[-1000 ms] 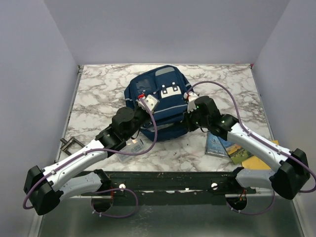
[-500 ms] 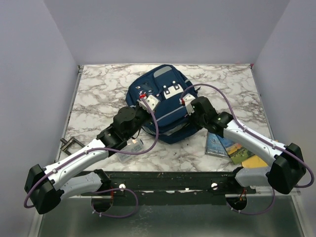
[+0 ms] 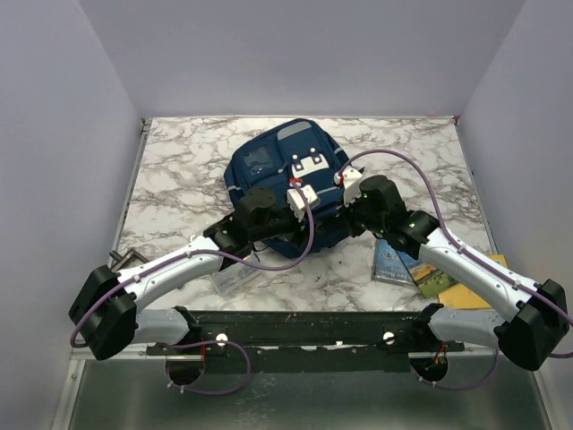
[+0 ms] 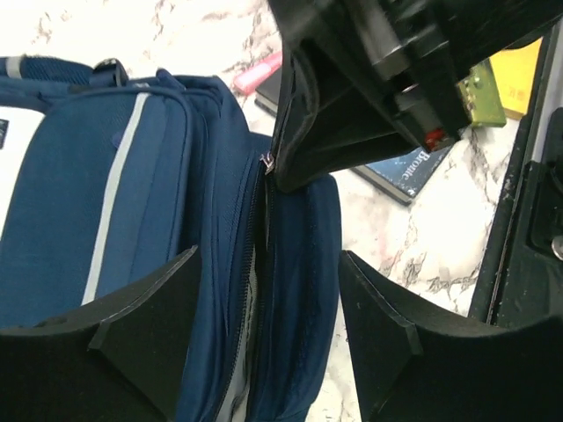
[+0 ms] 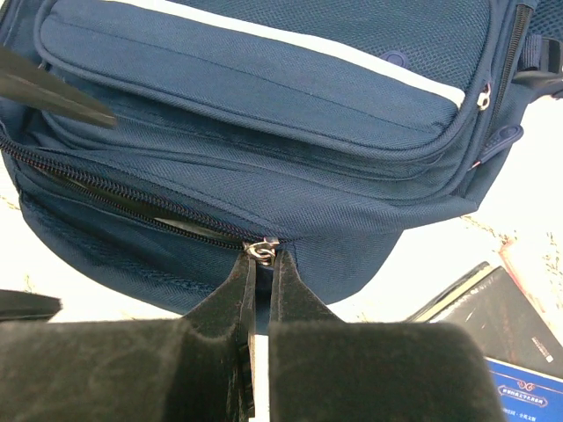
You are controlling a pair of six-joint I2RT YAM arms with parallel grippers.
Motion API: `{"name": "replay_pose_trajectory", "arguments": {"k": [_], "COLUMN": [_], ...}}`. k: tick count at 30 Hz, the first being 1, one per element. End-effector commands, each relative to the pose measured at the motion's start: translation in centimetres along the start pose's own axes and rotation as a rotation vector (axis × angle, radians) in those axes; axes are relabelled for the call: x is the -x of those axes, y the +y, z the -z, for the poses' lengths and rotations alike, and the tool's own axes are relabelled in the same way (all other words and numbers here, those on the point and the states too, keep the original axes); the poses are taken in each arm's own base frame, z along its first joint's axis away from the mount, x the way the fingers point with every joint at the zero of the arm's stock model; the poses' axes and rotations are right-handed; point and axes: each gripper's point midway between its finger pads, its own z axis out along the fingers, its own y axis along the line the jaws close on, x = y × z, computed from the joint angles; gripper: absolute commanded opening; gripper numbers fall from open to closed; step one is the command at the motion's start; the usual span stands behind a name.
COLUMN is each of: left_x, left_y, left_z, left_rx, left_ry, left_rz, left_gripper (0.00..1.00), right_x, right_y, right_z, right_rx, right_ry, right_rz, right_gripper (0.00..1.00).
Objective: Pack the student bag
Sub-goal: Unzip the student bag at the center of the board.
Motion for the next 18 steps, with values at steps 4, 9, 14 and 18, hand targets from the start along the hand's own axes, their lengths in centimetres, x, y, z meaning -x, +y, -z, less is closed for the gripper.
{"name": "replay_pose_trajectory", "arguments": {"k": [4,9,14,18], "left_x": [-1.7,-3.0,-2.6,-2.3], "left_y": [1.4,2.6,4.3,5.4], "left_z": [-2.9,-3.7,-2.6,-1.6], "left_rx": [0.029,0.062,0.157,0.222], "left_ry": [0.093,0.160,0.162,0.157], "left_rz": [0.025,0.014,-0.060,-0.104], "left_gripper": [0.66,0.42,0.00,0.00], "right_x": [3.6,3.5,2.6,2.2], "right_y": [1.3,2.5,2.1,2.1], "right_z": [0.6,0.9,1.3,2.0], "right_rx": [0.079,0.162,0.176,0.221], "right_ry": [-0.133,-0.115,-0.047,0.000], "right_rz": [0.019,0.098,0.243,0.378], "right_gripper": [0.01,0.00,0.01,0.00]}}
